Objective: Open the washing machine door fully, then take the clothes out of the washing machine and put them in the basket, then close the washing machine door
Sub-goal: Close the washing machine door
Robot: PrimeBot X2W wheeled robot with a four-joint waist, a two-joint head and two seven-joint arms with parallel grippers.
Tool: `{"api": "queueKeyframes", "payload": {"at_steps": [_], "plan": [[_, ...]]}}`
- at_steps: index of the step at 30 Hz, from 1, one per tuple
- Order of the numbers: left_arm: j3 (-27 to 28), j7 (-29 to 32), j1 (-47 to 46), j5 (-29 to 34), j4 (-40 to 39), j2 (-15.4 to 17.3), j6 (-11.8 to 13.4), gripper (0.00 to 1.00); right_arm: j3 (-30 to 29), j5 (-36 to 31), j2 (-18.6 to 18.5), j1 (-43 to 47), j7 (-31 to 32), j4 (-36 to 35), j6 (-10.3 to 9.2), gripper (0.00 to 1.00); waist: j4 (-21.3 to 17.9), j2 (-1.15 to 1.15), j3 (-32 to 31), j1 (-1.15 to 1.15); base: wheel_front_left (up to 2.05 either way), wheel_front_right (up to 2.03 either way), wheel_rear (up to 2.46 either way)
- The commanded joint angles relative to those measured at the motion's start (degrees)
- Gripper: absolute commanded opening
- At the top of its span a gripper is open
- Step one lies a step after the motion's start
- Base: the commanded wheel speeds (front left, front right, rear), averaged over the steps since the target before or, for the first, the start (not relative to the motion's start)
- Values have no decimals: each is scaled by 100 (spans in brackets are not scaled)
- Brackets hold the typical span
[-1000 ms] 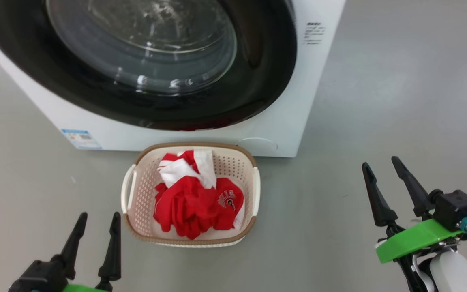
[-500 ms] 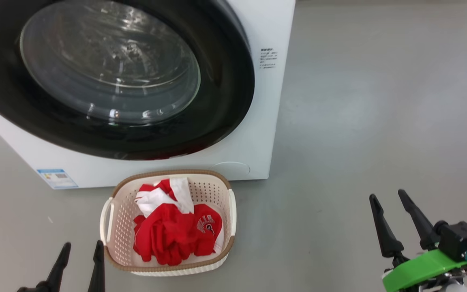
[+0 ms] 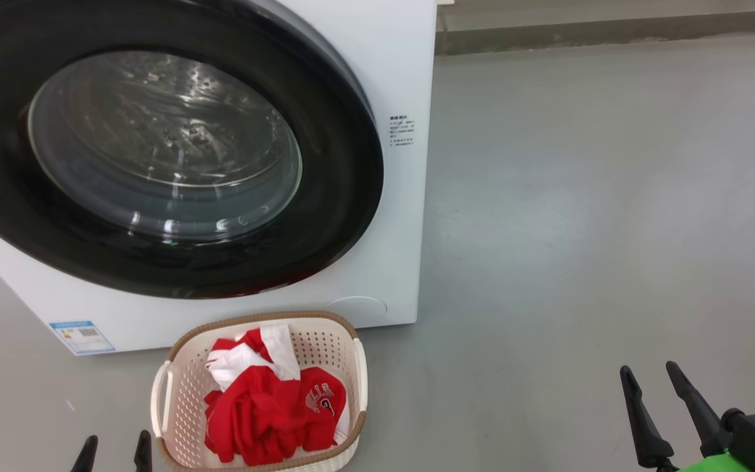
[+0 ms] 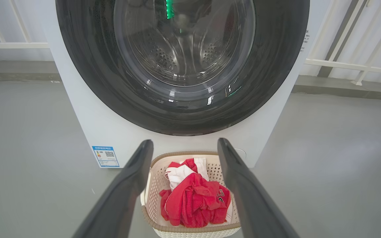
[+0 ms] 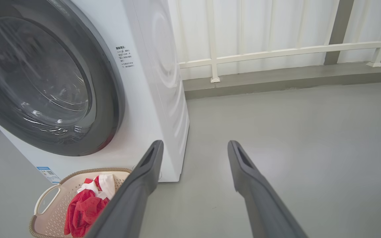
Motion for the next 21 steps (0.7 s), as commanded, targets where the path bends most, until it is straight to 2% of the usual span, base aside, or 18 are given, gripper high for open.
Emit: {"api": "queueKeyframes", "payload": {"at_steps": [1,21], "plan": [[239,-52,-48,6,-128,123,-32,100,86,74,-105,-6,-35,-159,-20,100,-46,0,-73,0,0,0,0],[329,-52,205,46,-83,90,-32,100,-205,56,-100,465,-35,-248,-20,100,-77,0,-344,0,0,0,0]]}}
